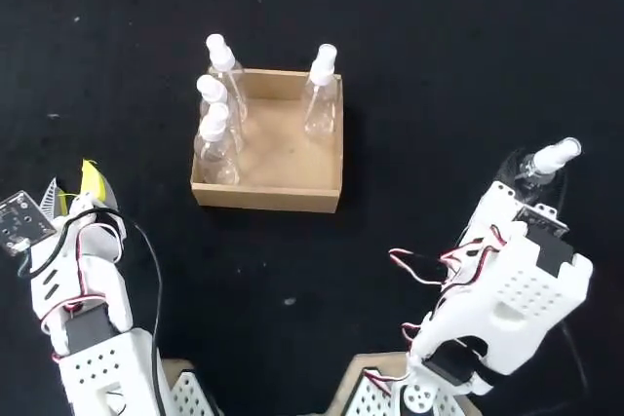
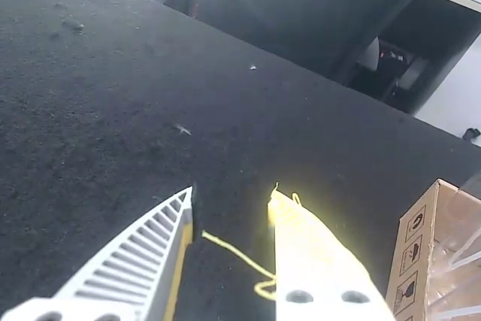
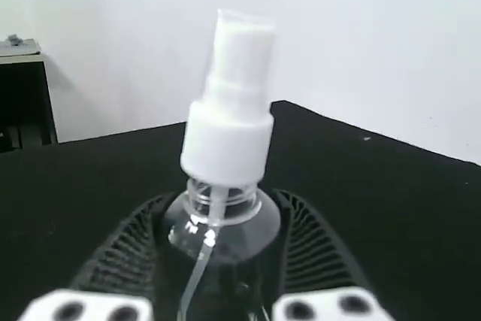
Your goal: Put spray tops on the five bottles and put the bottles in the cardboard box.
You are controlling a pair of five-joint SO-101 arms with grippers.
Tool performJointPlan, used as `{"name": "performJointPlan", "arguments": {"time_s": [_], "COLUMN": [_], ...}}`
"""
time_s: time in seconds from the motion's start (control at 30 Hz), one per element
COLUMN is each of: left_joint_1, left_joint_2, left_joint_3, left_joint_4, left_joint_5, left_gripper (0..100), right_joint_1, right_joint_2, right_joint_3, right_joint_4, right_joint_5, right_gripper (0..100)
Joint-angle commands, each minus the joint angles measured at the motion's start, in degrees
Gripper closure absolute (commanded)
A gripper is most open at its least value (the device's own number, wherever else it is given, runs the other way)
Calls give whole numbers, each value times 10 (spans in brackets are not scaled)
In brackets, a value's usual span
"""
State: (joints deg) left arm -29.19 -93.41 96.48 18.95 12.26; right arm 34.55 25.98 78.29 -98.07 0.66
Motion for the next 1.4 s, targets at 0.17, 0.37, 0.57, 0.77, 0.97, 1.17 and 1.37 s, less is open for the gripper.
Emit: {"name": "performJointPlan", "arguments": {"time_s": [0.17, 0.37, 0.57, 0.77, 0.97, 1.17, 1.37], "left_joint_1": [-5, -5, -5, -5, -5, -5, -5], "left_joint_2": [-6, -7, -7, -7, -8, -8, -9], "left_joint_3": [14, 14, 14, 14, 14, 14, 14], "left_joint_4": [1, 1, 1, 1, -1, -4, -3], "left_joint_5": [-5, -5, -5, -5, -5, -5, -5], "left_gripper": [942, 942, 942, 942, 942, 942, 942], "right_joint_1": [-52, -135, -207, -248, -292, -362, -434], "right_joint_2": [-170, -308, -380, -444, -540, -688, -834], "right_joint_3": [91, 173, 176, 175, 174, 173, 166], "right_joint_4": [-21, -20, 33, 92, 226, 413, 585], "right_joint_5": [4, 55, 56, 56, 57, 55, 52], "right_gripper": [988, 988, 988, 988, 988, 988, 988]}}
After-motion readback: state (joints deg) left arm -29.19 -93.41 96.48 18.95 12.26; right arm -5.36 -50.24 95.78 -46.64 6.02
